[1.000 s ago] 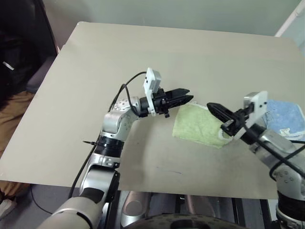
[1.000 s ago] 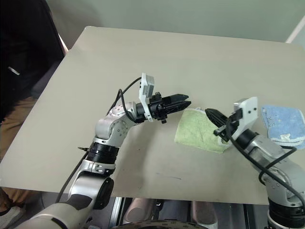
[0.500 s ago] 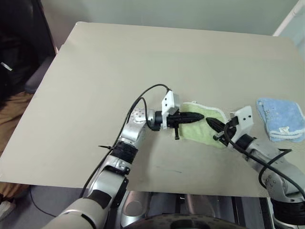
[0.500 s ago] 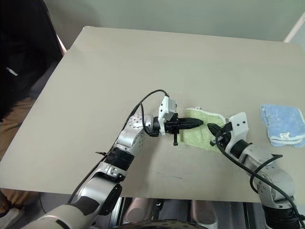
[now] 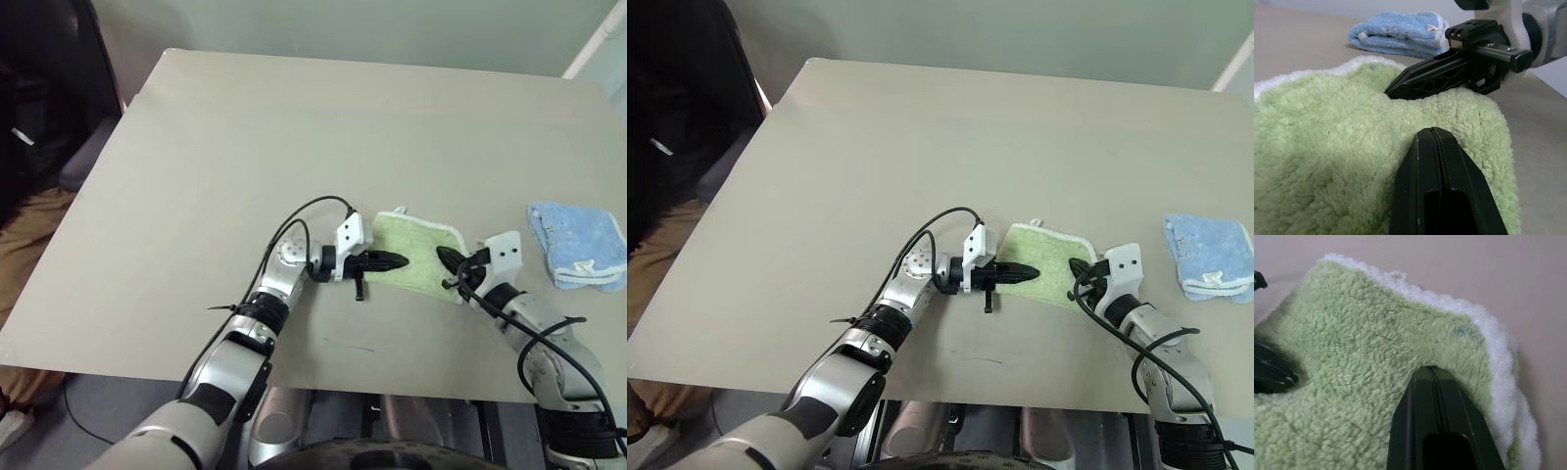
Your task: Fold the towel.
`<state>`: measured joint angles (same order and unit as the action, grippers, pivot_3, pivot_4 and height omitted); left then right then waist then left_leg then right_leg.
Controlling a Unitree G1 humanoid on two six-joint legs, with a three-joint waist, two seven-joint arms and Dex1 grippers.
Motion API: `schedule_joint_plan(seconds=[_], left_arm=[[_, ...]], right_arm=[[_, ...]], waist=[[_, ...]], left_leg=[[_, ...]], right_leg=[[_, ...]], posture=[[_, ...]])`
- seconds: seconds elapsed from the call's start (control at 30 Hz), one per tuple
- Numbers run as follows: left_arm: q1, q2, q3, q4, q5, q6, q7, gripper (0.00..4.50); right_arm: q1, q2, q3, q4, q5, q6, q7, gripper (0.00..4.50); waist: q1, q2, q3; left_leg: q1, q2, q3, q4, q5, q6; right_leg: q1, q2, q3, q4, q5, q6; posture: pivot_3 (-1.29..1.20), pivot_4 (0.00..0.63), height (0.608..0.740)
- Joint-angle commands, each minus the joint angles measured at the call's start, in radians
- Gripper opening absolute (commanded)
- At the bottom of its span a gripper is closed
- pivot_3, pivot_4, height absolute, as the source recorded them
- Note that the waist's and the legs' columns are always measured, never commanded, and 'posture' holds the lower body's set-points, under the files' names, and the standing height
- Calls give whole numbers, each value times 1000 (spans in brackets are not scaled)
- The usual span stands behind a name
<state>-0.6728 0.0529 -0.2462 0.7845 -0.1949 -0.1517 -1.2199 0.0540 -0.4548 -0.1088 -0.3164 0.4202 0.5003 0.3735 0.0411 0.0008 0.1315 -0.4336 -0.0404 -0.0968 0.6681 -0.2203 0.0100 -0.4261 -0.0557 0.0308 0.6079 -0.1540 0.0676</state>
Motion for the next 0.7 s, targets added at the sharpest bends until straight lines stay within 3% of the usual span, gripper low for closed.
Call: schedule_joint_plan(seconds=[0.03, 0.2, 0.33, 0.4, 0.63, 0.67, 0.7], left_arm=[[-5, -9, 39, -59, -68, 129, -44, 30], [-15, 17, 123, -215, -203, 368, -48, 30], [-34, 59, 215, -302, -318, 548, -33, 943], [-37, 85, 239, -333, -343, 595, -27, 1611], [-27, 241, 283, -382, -381, 781, -4, 4181], [-24, 262, 283, -383, -382, 814, 4, 4496], [-21, 279, 284, -387, -387, 847, 10, 4500]], right_arm=[[-8, -15, -24, 12, -24, 5, 0, 0], [-18, -49, -91, -90, 100, 64, 62, 0], [-30, -80, -161, -190, 223, 125, 99, 168], [-45, -97, -182, -210, 254, 151, 95, 547], [-51, -175, -198, -292, 330, 210, 126, 3022], [-47, -183, -199, -298, 335, 215, 129, 3407], [-44, -188, -200, -301, 339, 219, 132, 3733]], waist=[[0, 0, 0], [0, 1, 0], [-2, 1, 0], [-3, 1, 0], [-6, 1, 0], [-7, 1, 0], [-6, 1, 0]], left_leg=[[0, 0, 0, 0, 0, 0], [-1, 0, 0, 0, 0, 0], [-3, 0, 1, -1, 3, 0], [-2, 1, 2, -1, 7, -2], [-2, 1, 1, -3, 9, -1], [-2, 1, 1, -3, 9, -1], [-2, 1, 2, -2, 9, -1]], right_leg=[[0, 0, 0, 0, 0, 0], [-1, 0, 0, 0, 0, 0], [-3, 0, 0, 0, -1, 0], [-3, 1, 0, 0, -2, 0], [-4, 1, 0, 0, -3, 0], [-4, 1, 0, 0, -3, 0], [-4, 1, 0, 0, -3, 0]], posture=[[0, 150, 740], [0, 150, 740], [0, 150, 740], [0, 150, 740], [0, 150, 740], [0, 150, 740], [0, 150, 740]])
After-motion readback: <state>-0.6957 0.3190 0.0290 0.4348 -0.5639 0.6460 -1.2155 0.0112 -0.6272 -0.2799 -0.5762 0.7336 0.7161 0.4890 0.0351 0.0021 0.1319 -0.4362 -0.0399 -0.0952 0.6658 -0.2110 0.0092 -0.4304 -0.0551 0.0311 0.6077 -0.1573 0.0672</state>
